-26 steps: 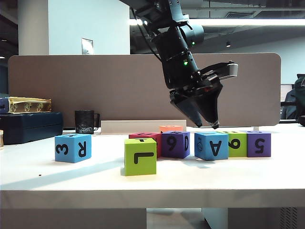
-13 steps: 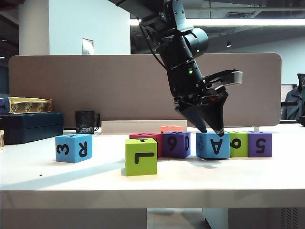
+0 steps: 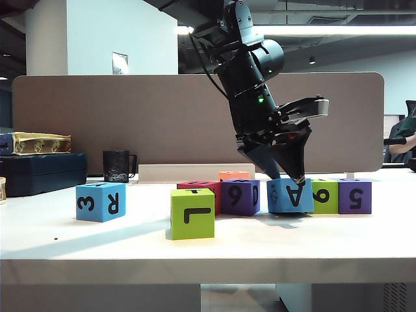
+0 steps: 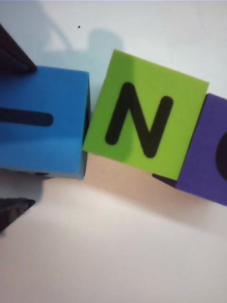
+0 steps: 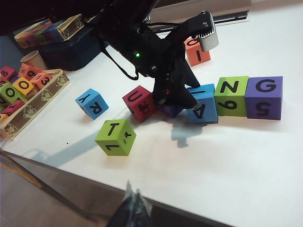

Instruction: Select the appropriate blocks from the scattered letter blocks on the table and arrange them in a row to spell out "TURING".

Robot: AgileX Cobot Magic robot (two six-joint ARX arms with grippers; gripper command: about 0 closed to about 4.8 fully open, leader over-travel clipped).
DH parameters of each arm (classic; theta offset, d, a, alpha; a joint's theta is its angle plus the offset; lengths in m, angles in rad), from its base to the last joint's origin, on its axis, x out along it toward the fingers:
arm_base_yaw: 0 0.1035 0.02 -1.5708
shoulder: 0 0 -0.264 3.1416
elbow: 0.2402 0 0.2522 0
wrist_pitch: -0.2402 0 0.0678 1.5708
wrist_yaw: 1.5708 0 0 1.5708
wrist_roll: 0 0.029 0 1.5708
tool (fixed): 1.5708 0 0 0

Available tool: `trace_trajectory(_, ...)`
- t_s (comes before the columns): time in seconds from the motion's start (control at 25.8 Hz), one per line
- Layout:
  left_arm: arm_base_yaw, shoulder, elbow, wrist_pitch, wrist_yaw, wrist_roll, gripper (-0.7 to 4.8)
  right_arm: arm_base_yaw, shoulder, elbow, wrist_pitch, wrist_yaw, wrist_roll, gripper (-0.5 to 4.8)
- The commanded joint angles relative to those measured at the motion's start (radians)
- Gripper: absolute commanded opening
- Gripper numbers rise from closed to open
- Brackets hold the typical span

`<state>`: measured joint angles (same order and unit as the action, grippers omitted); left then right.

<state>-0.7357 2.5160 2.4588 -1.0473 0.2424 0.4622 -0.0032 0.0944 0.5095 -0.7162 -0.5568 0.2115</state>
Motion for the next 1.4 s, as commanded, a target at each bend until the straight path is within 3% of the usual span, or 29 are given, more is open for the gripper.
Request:
trace_trajectory(0.04, -0.014, 0.014, -0.008, -0.065, 0.024, -0.01, 3.32, 0.0, 0.002, 0.006, 0.011, 0.001, -0.003, -0.01)
trace_trajectory(0.39, -0.026, -0.005, -0.008, -0.081, 0.021, -0.029, 3.32, 0.0, 0.002, 0.006, 0.011, 0.001, -0.003, -0.01)
trace_trajectory(1.05, -0.026, -0.015, -0.008, -0.085, -0.105, -0.029, 3.32, 0.0, 0.002, 0.006, 0.011, 0.001, -0.002, -0.01)
trace_trajectory(1.4, -0.034, -0.053, -0.007, -0.092, -0.099, -0.029, 3.38, 0.0, 0.002, 0.006, 0.015, 0.001, -0.003, -0.01)
